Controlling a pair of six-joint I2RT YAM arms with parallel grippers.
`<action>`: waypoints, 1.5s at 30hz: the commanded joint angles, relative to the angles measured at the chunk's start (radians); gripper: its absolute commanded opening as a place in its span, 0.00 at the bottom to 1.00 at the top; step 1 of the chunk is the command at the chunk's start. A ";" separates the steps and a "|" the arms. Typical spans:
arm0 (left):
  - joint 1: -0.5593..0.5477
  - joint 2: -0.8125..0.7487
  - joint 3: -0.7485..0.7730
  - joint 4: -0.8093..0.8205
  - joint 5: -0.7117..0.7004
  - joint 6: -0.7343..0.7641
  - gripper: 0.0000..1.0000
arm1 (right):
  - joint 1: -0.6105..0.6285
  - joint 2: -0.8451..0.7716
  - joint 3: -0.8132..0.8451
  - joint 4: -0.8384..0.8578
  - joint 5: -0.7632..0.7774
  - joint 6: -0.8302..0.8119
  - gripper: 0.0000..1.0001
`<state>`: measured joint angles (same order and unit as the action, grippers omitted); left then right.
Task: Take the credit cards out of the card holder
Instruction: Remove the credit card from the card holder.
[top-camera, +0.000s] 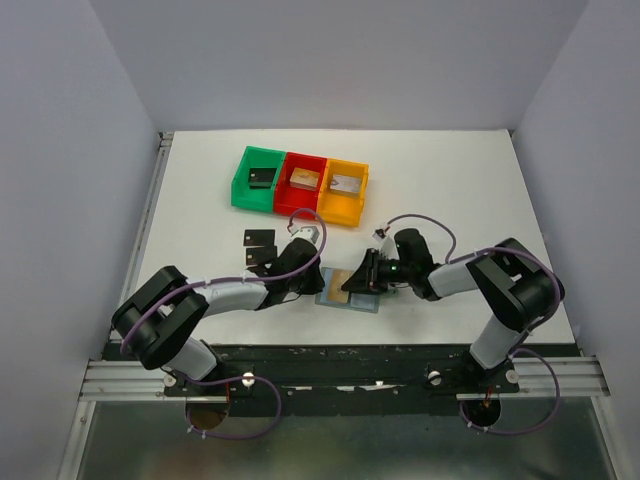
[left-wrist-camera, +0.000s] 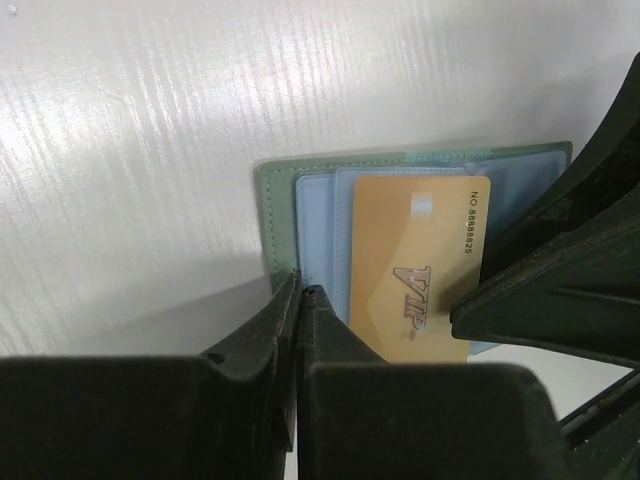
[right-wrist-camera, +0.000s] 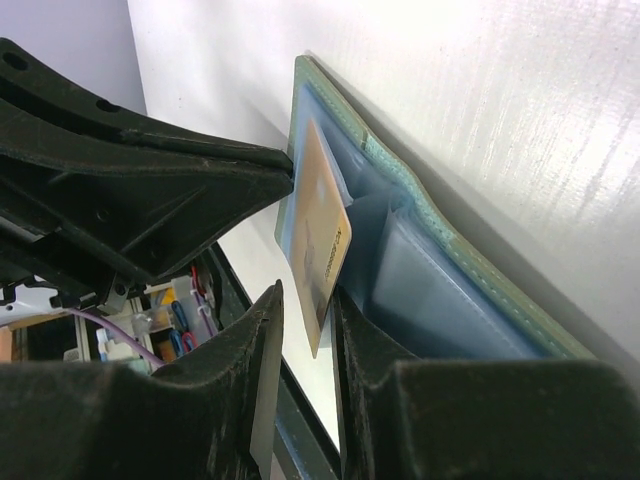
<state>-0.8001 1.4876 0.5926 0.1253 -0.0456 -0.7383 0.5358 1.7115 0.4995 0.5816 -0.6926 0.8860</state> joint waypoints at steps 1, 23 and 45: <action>-0.004 0.033 -0.007 -0.085 -0.004 0.007 0.10 | -0.008 -0.035 -0.016 -0.031 0.013 -0.039 0.33; -0.004 0.080 -0.007 -0.043 0.046 -0.006 0.00 | -0.025 0.002 0.004 -0.002 -0.016 -0.013 0.39; -0.022 0.102 -0.025 0.020 0.084 -0.016 0.00 | -0.011 0.128 0.042 0.199 -0.077 0.117 0.40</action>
<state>-0.8005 1.5387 0.6041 0.2043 -0.0128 -0.7532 0.5152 1.8103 0.5079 0.7383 -0.7364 0.9955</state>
